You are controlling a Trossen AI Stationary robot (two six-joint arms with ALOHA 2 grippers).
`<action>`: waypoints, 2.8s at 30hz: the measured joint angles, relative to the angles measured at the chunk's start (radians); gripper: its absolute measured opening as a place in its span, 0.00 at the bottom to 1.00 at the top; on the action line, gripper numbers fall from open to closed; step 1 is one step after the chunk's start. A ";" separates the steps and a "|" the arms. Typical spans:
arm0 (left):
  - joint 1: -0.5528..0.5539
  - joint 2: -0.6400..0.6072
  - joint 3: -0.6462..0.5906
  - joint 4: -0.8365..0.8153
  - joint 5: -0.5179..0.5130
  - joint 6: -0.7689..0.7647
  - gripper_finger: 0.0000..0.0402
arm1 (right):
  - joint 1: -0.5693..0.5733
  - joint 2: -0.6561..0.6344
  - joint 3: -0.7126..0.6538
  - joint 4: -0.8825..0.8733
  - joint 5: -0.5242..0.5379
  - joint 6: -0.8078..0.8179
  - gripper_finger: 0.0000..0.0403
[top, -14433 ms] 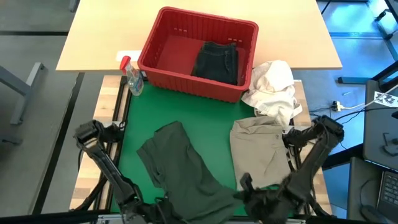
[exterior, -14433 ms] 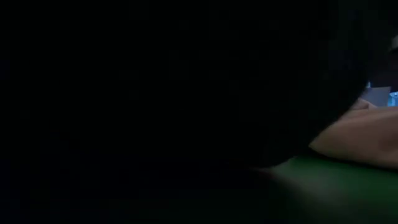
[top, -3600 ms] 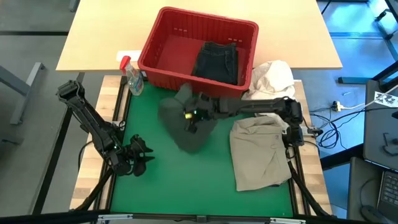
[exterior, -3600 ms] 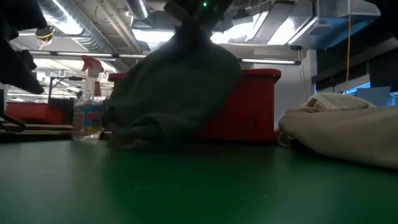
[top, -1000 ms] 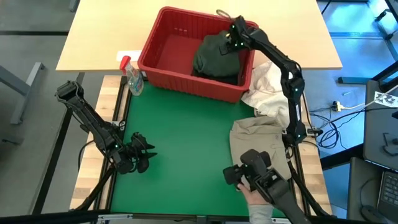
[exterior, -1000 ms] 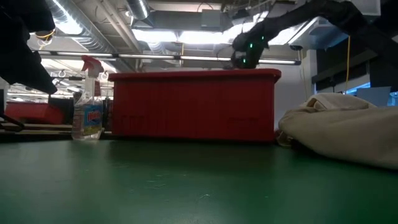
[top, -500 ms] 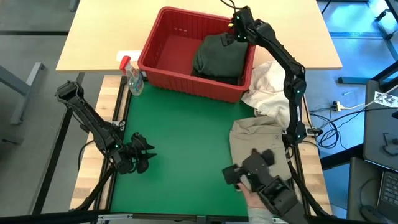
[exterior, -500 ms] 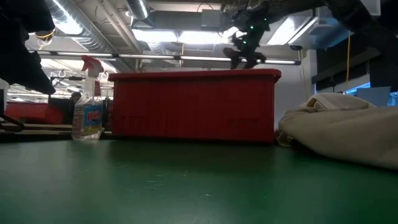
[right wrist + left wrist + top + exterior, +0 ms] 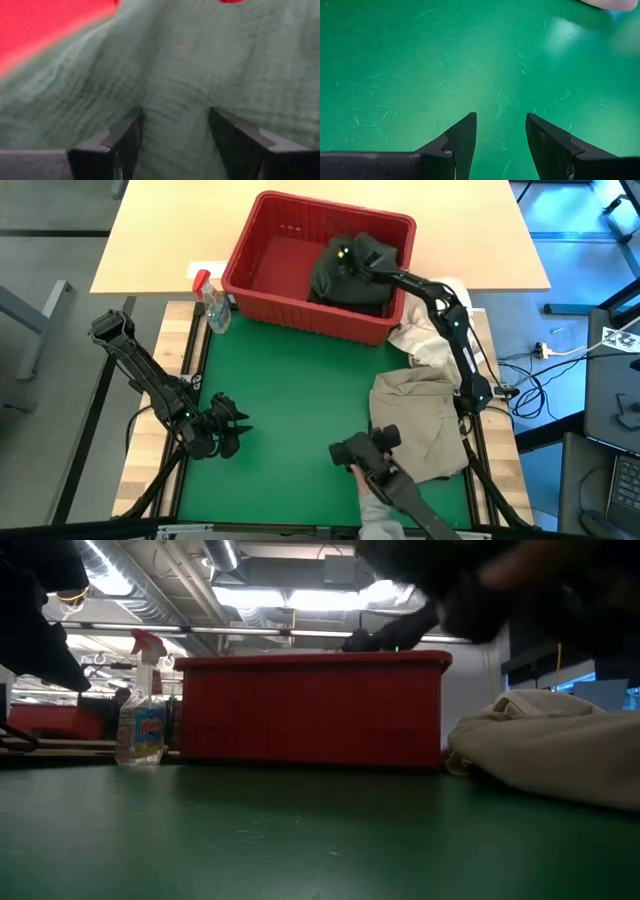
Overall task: Fold Laundry from Bin
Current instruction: Put the green polo shirt into the red laundry bin, then put the stacked shorts into the red laundry bin
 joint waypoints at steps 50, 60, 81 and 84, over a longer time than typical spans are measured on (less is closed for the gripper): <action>0.226 0.083 0.000 0.515 -0.027 0.433 0.57 | 1.144 -0.837 -0.275 -1.094 0.078 0.373 0.58; 0.335 0.244 0.000 0.708 0.122 0.471 0.56 | 1.422 -1.091 -0.916 -0.916 -0.163 0.728 0.58; 0.339 0.307 0.000 0.732 0.188 0.424 0.56 | 1.186 -0.780 -1.410 0.268 -0.231 0.394 0.58; 0.339 0.307 0.000 0.732 0.205 0.436 0.56 | 1.113 -0.683 -1.400 0.441 -0.263 0.312 0.58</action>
